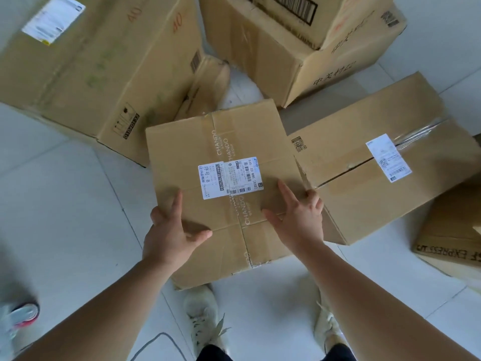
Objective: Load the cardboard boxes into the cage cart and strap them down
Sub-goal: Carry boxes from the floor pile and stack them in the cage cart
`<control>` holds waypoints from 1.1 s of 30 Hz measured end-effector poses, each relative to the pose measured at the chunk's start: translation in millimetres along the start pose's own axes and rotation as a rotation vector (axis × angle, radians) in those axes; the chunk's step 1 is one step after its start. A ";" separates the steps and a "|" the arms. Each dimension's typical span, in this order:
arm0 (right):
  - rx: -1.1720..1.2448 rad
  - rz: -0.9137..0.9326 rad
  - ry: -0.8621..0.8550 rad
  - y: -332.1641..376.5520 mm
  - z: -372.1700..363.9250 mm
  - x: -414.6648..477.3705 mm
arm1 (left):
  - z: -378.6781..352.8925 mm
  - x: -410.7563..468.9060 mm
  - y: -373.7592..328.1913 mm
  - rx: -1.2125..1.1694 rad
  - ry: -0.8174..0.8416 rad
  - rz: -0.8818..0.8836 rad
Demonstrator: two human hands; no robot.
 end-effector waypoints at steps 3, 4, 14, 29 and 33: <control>-0.043 0.008 0.033 13.1 -18.9 7.2 | -5.9 9.3 22.4 -0.002 0.018 0.014; -0.053 0.007 0.041 15.6 -26.3 10.7 | -9.1 13.6 29.3 -0.001 0.026 0.022; -0.069 -0.017 0.084 8.1 -88.7 54.3 | -54.3 69.4 61.6 -0.008 0.094 0.035; -0.080 0.014 0.133 -12.2 -117.4 84.6 | -100.4 109.1 48.0 0.089 0.032 0.071; -0.047 0.060 -0.016 -10.2 -81.0 72.0 | -67.8 111.4 5.0 0.299 -0.085 -0.138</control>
Point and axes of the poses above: each hand's wrist, its own x-axis towards the middle knuckle, its own z-axis out of the back of the hand, y = z × x, the point moved 3 cm from there along x, towards the middle knuckle, and after that the axes turned 11 degrees about y, right-handed, at the moved point
